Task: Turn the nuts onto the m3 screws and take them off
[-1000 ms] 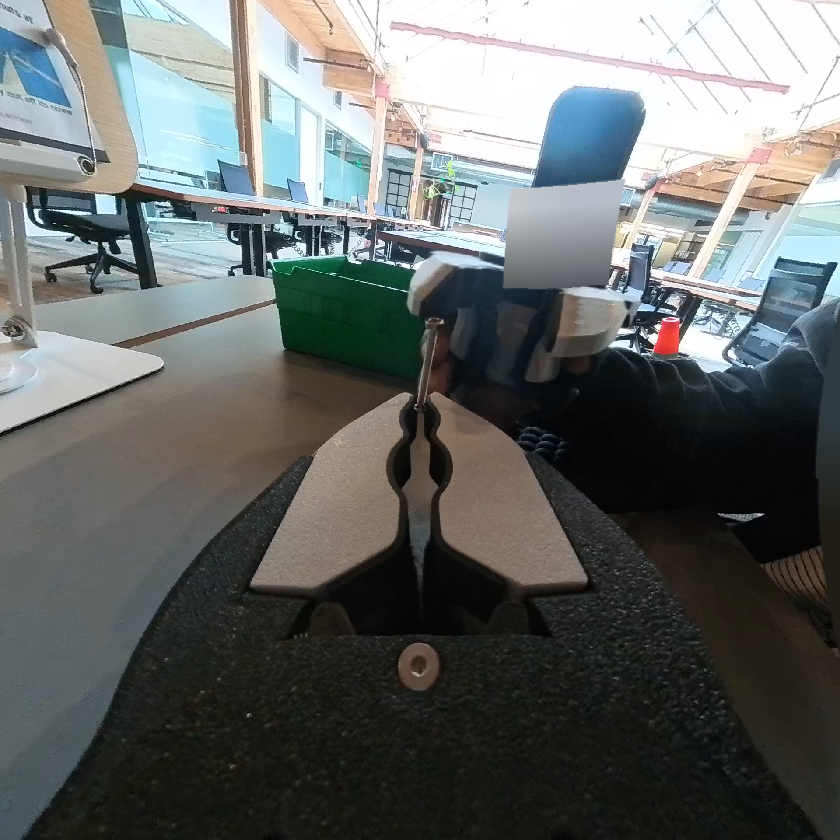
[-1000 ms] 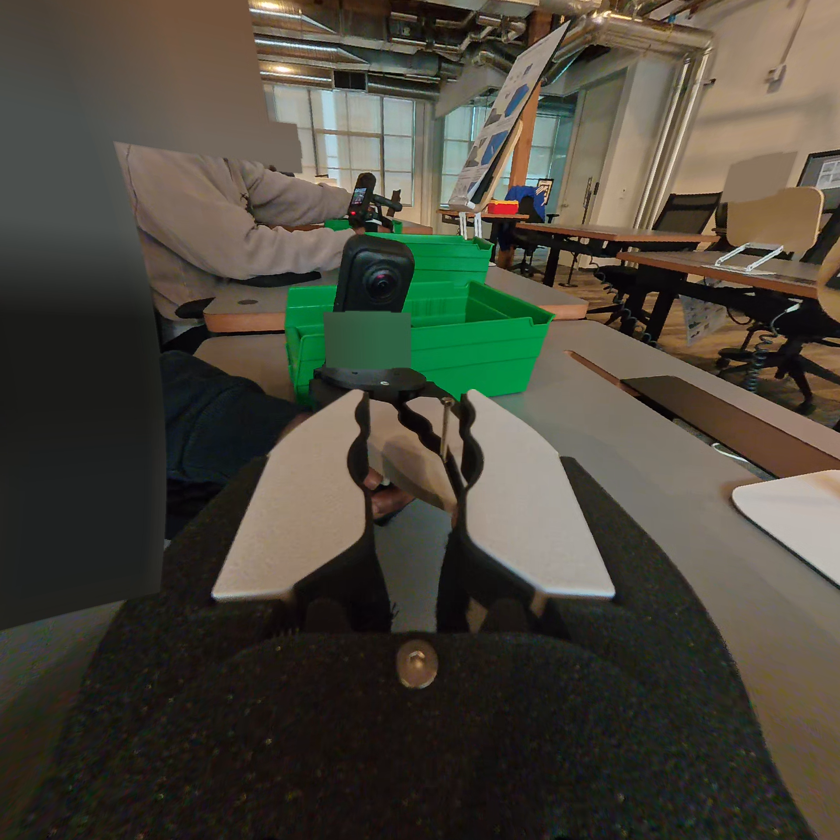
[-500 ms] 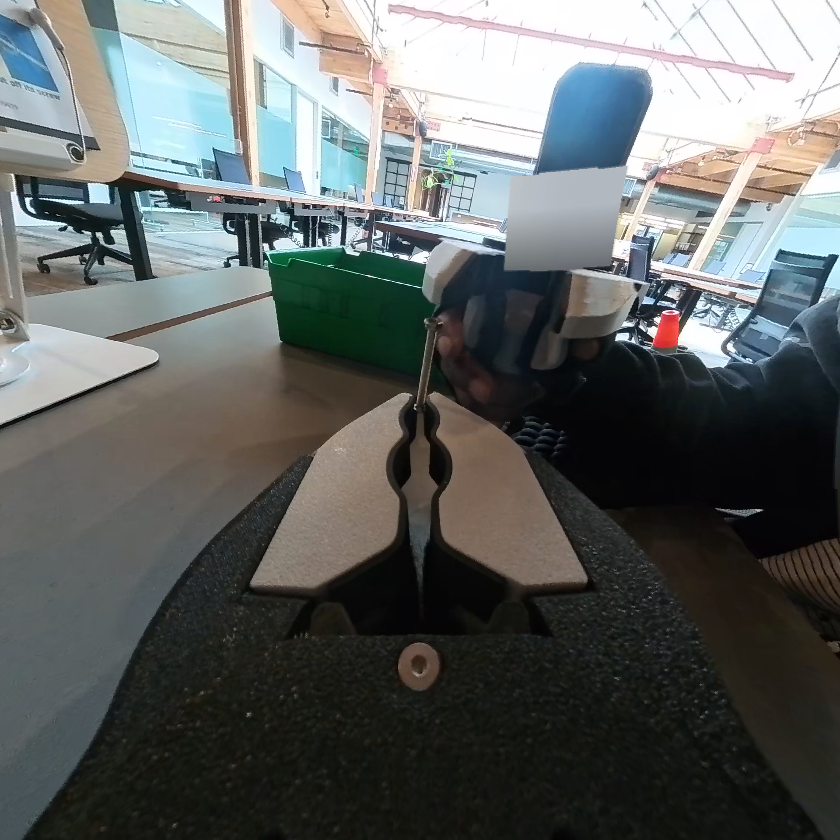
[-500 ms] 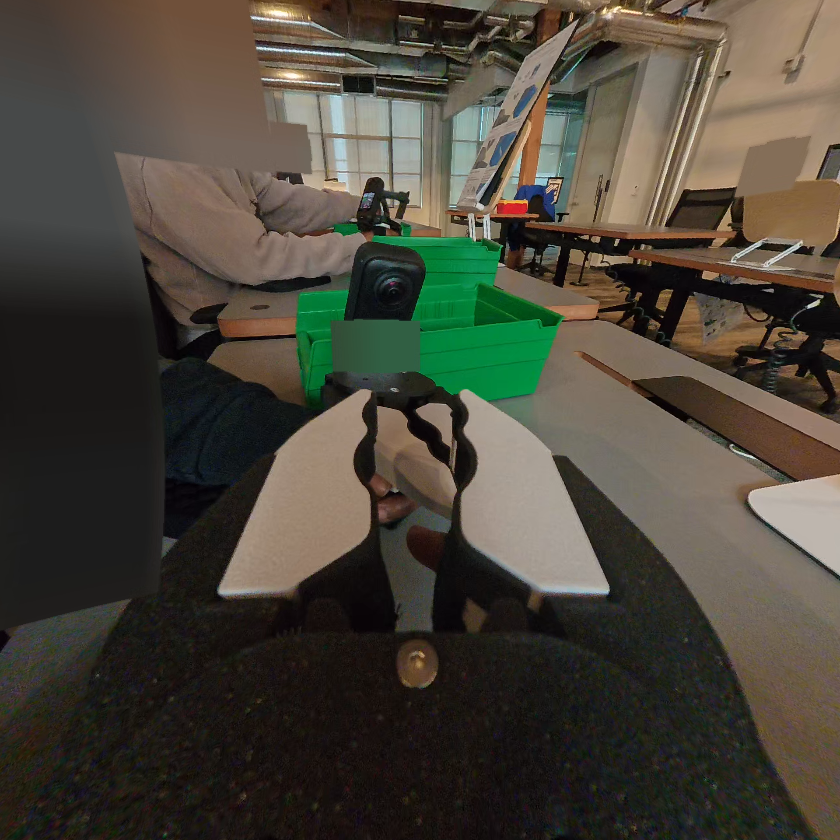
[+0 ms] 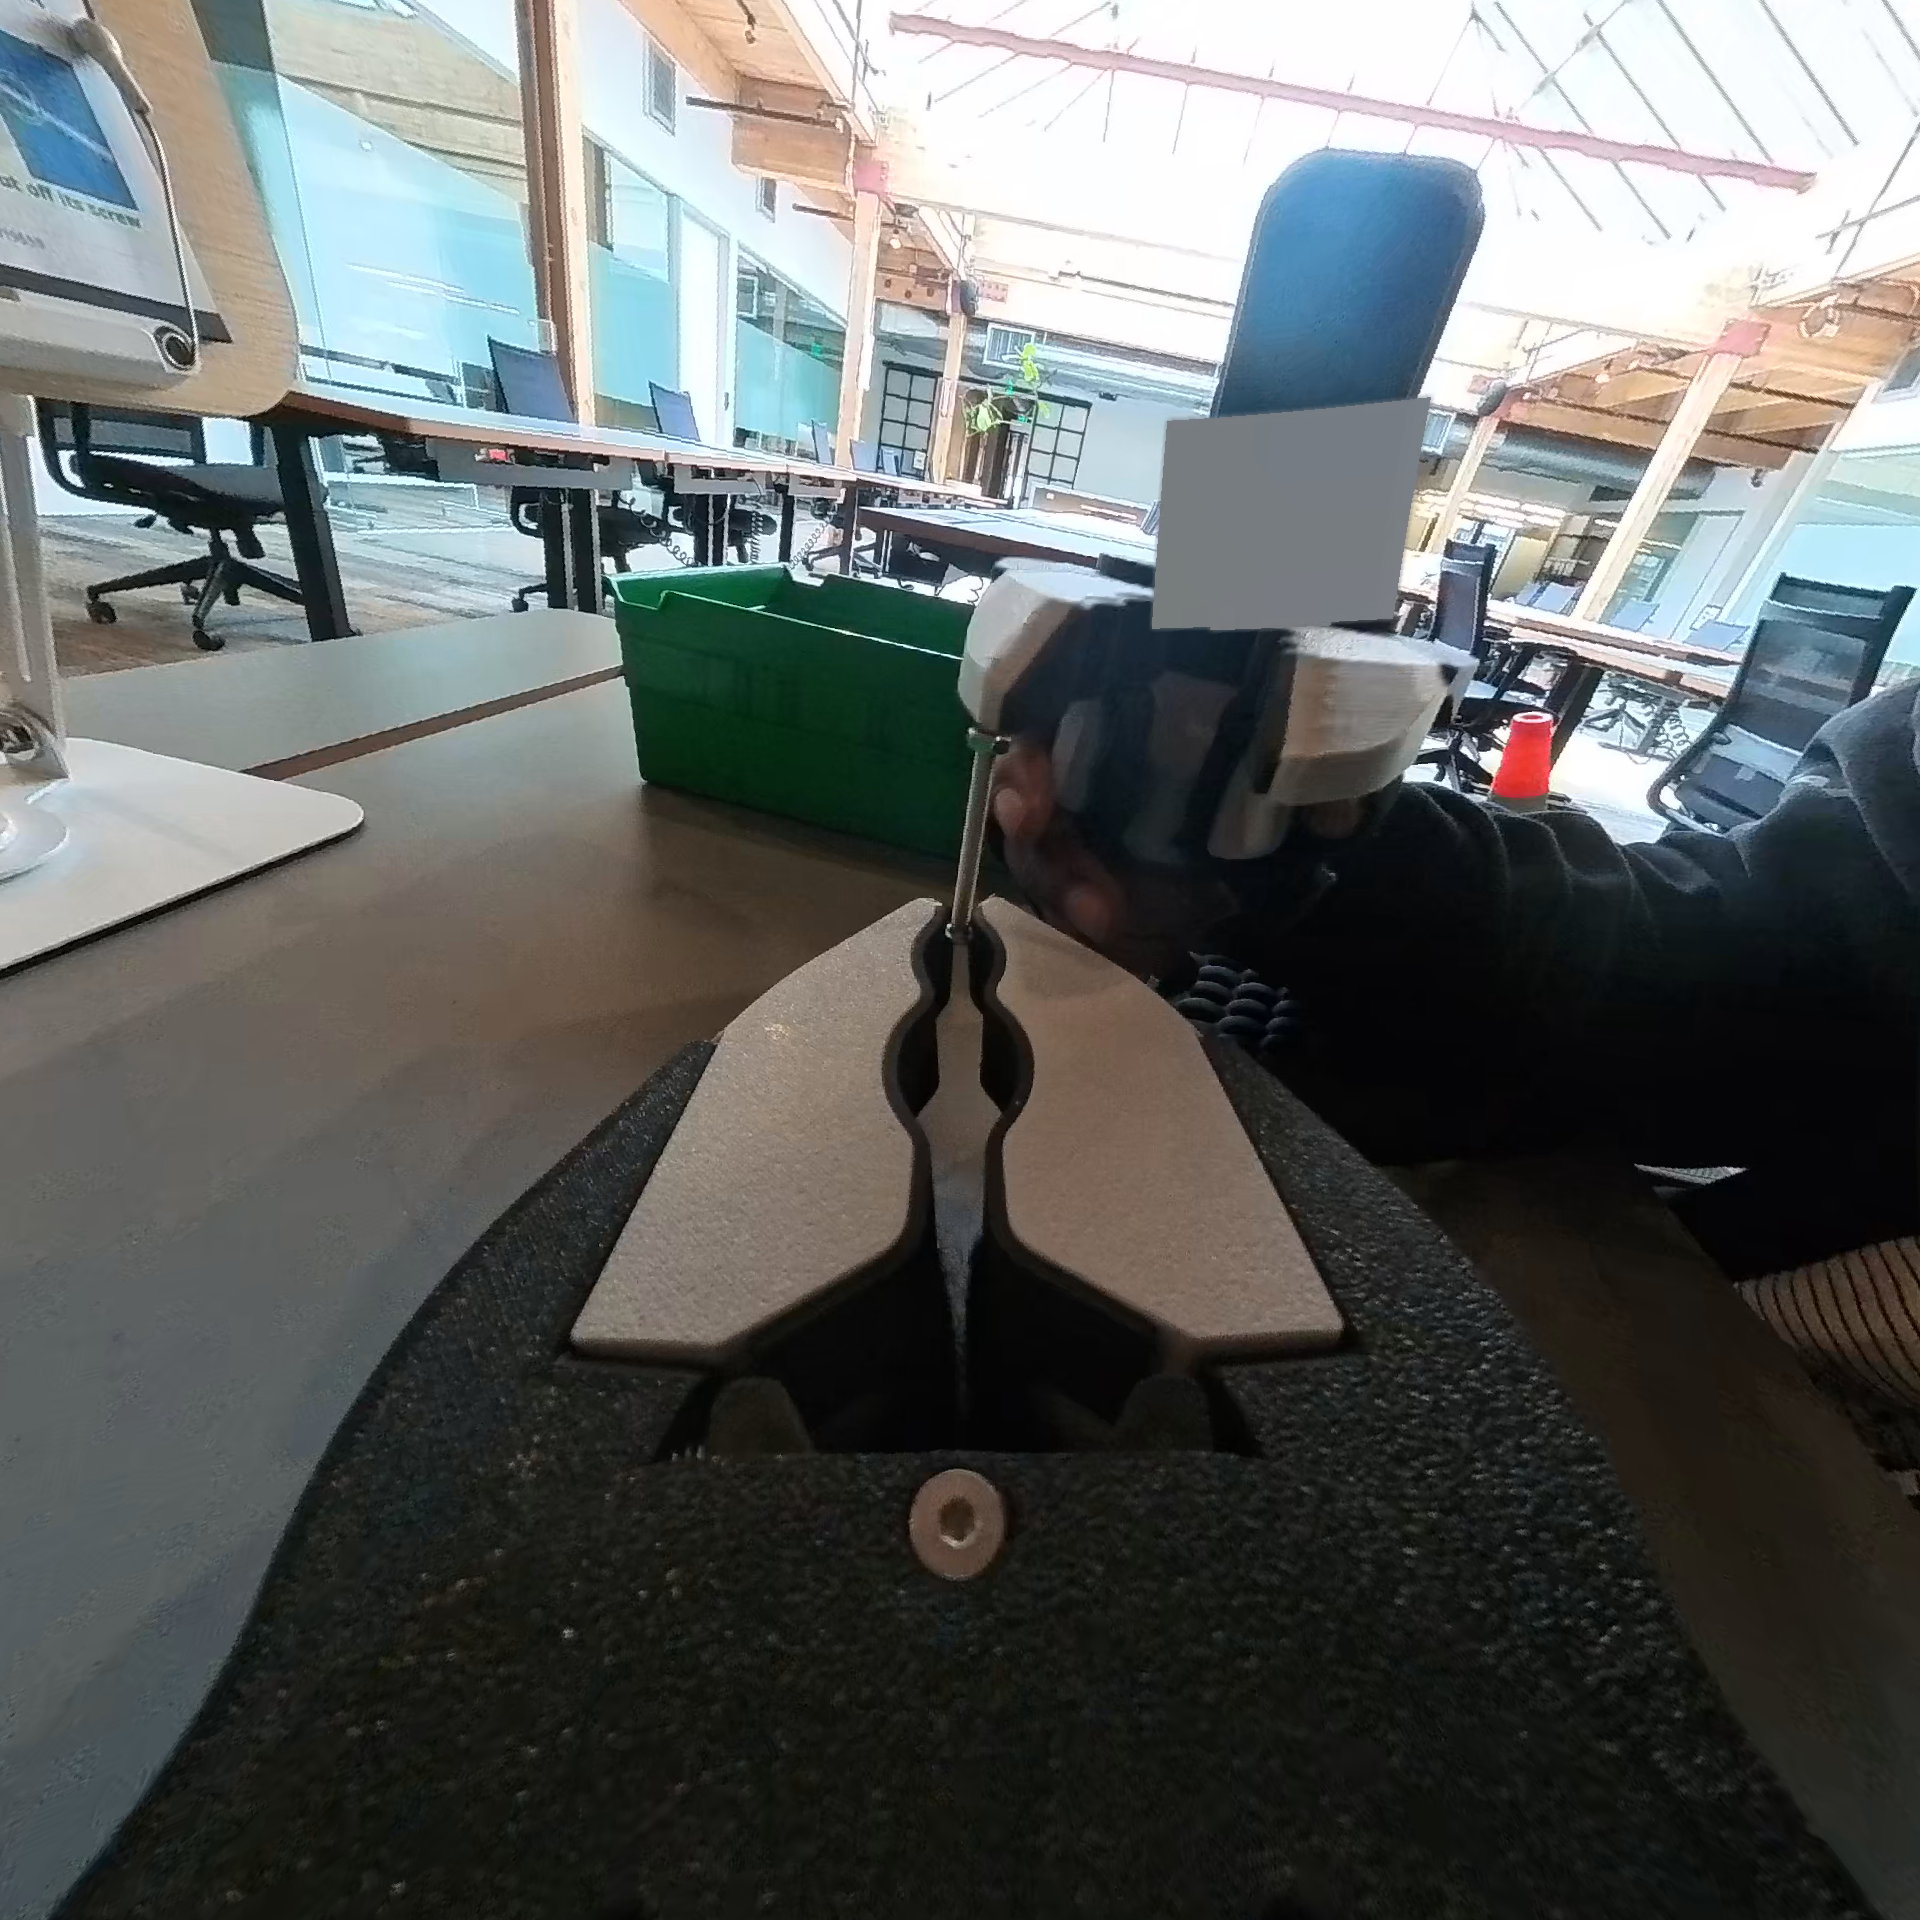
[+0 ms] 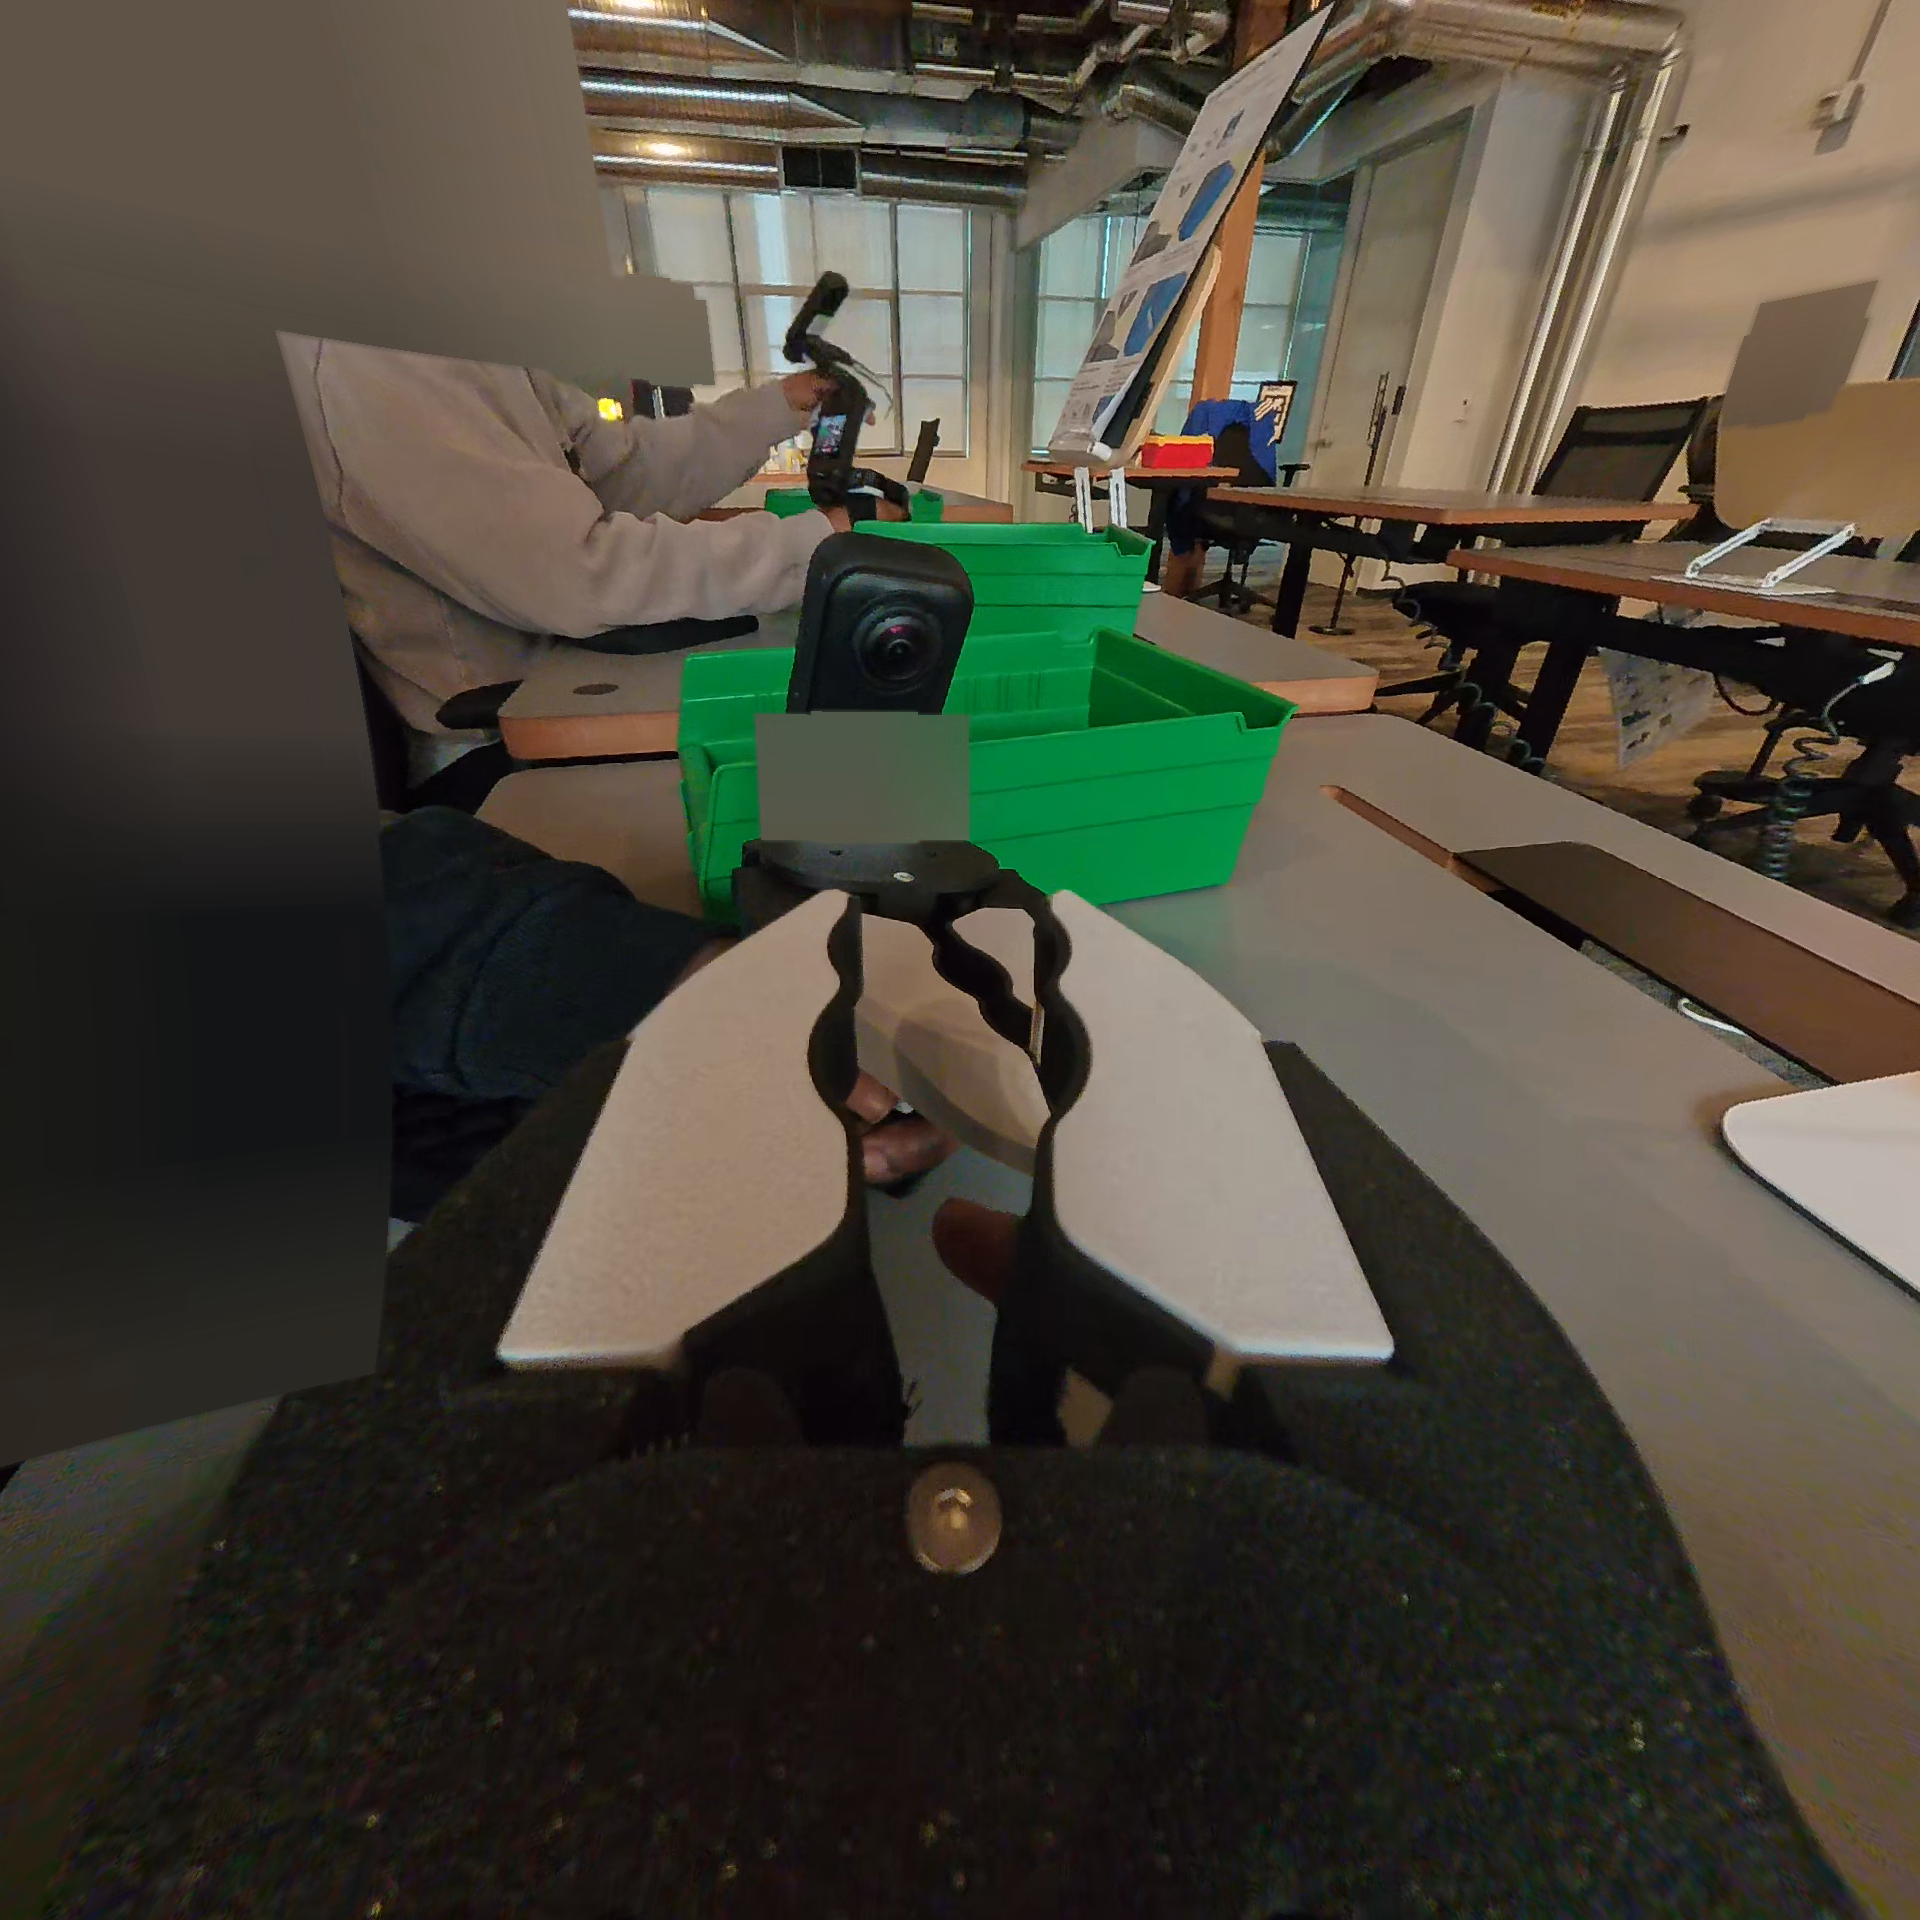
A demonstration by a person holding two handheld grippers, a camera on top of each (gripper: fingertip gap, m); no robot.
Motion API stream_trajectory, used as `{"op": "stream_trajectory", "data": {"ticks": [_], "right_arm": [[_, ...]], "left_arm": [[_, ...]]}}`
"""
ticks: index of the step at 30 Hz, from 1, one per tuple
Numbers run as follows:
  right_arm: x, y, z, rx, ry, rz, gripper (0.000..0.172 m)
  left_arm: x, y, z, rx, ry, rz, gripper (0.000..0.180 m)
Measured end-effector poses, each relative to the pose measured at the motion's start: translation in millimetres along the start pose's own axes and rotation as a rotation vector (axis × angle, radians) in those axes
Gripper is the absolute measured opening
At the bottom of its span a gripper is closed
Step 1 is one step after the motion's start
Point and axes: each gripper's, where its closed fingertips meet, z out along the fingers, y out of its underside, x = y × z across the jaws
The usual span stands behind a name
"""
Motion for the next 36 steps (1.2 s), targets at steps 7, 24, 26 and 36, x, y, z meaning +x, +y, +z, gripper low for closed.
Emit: {"op": "stream_trajectory", "data": {"ticks": [7,24,26,36], "right_arm": [[1.6,-1.8,-0.6,0.007,0.009,0.000,0.031],[-0.2,3.1,1.5,-0.029,0.002,-0.013,0.030],[-0.4,3.2,1.5,-0.030,0.002,-0.015,0.030],[0.6,-9.5,-4.5,0.028,0.011,-0.019,0.032]], "left_arm": [[0.6,0.7,0.6,-0.005,0.002,0.004,0.002],[3.1,3.1,2.3,-0.023,0.011,0.020,0.002],[3.0,3.0,2.2,-0.023,0.010,0.019,0.002],[4.1,2.4,1.6,-0.018,0.023,0.012,0.002]]}}
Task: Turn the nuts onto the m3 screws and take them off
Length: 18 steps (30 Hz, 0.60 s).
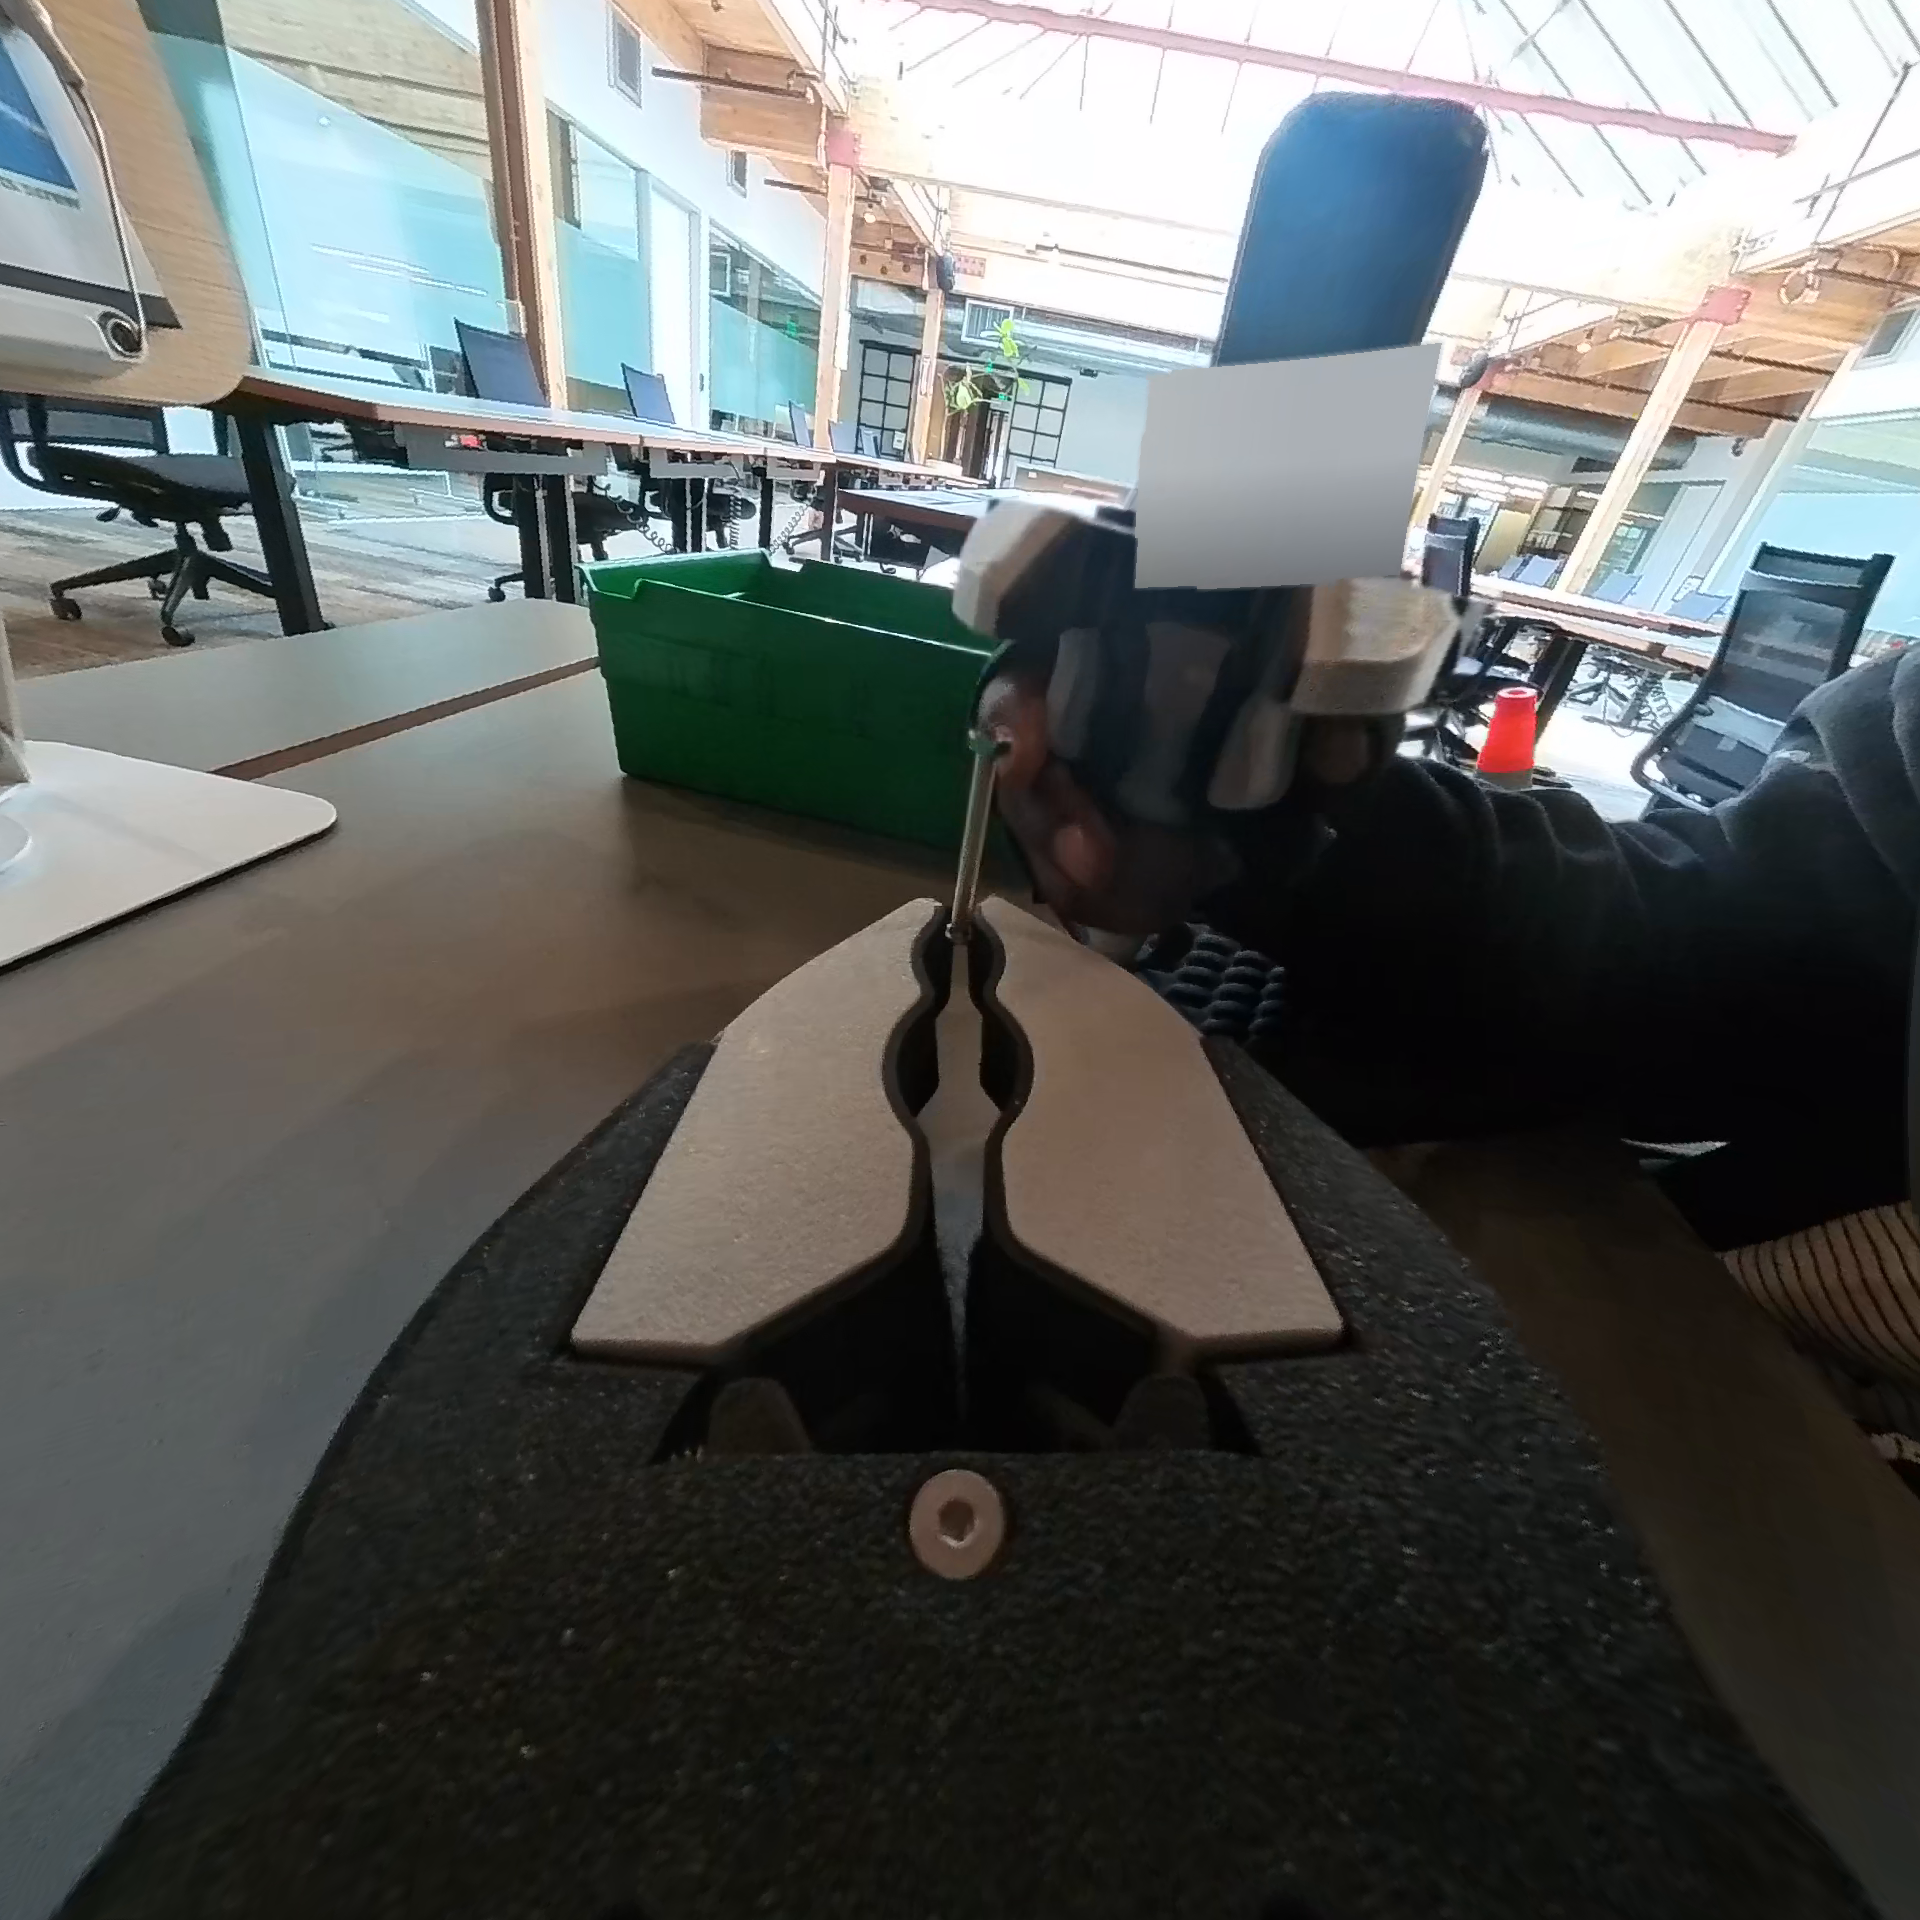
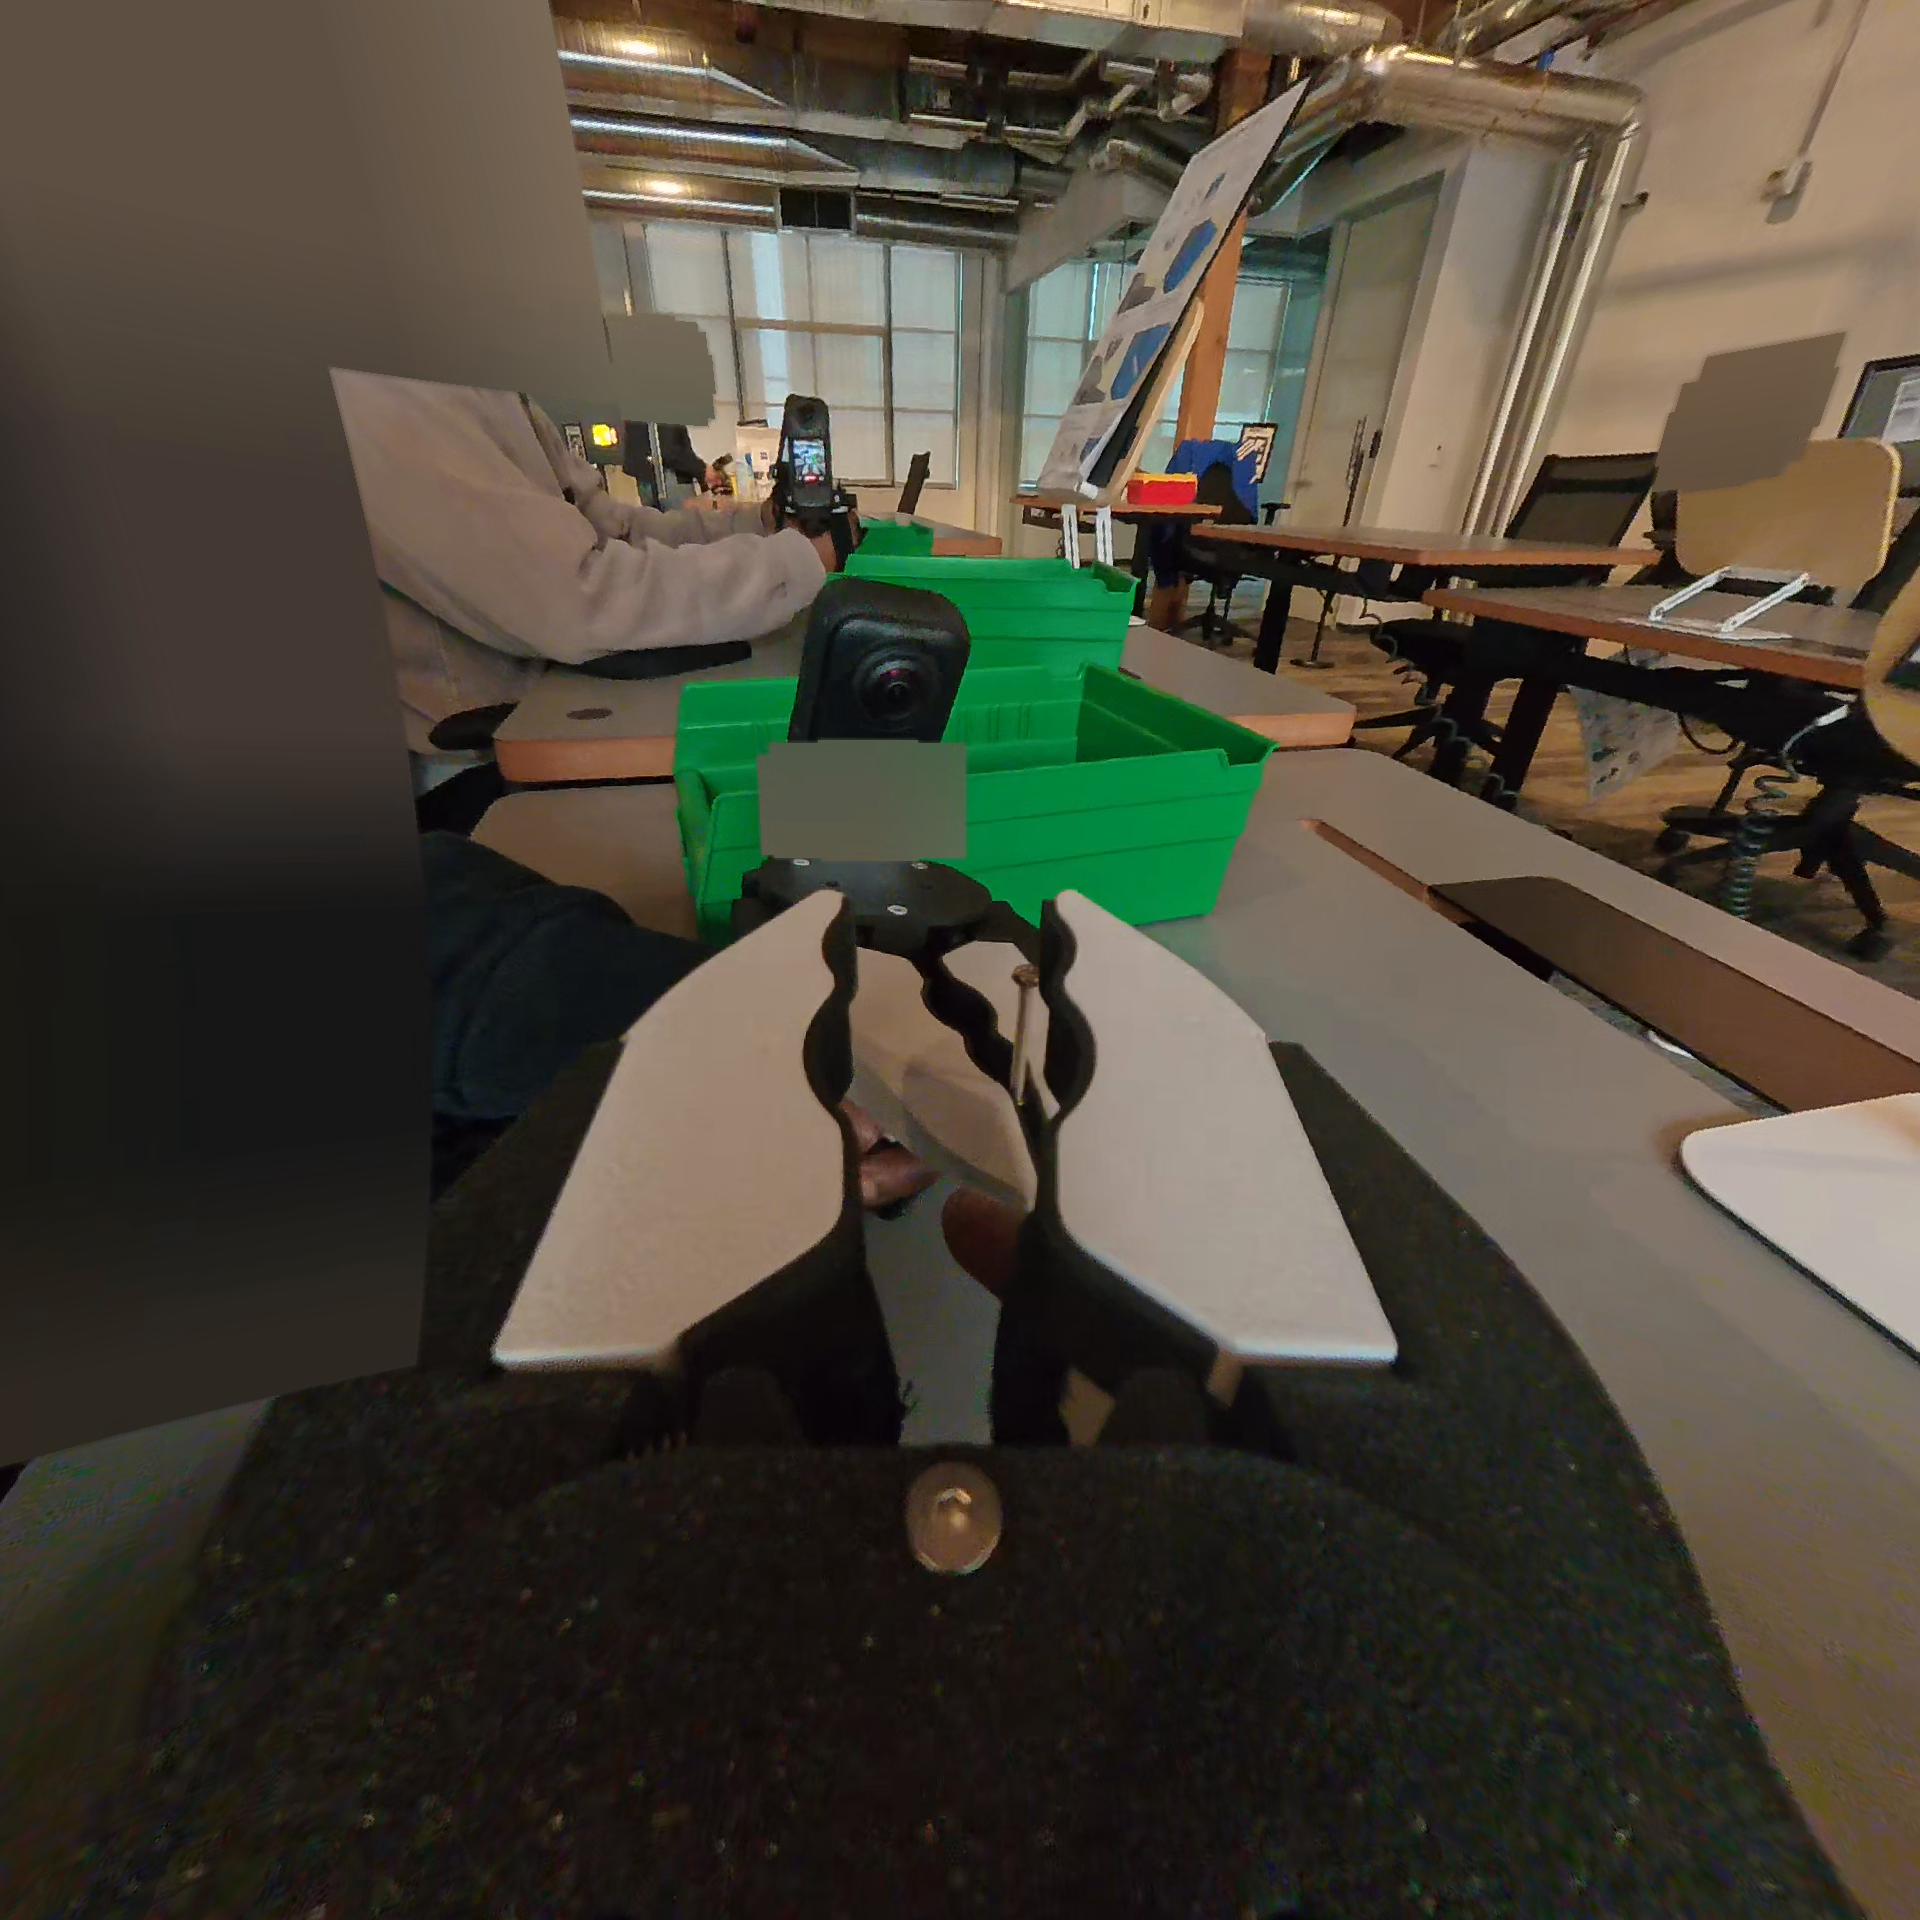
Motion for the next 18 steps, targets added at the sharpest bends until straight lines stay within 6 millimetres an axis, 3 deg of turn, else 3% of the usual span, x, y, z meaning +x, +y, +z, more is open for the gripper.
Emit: {"op": "stream_trajectory", "data": {"ticks": [12,18], "right_arm": [[-4.4,-0.7,2.6,-0.018,0.019,-0.028,0.033],[-10.9,-17.1,-3.7,0.049,-0.008,-0.014,0.032]], "left_arm": [[10.0,-6.5,-6.1,0.054,0.115,-0.051,0.002],[23.7,-6.6,-7.0,0.056,0.217,-0.055,0.002]]}}
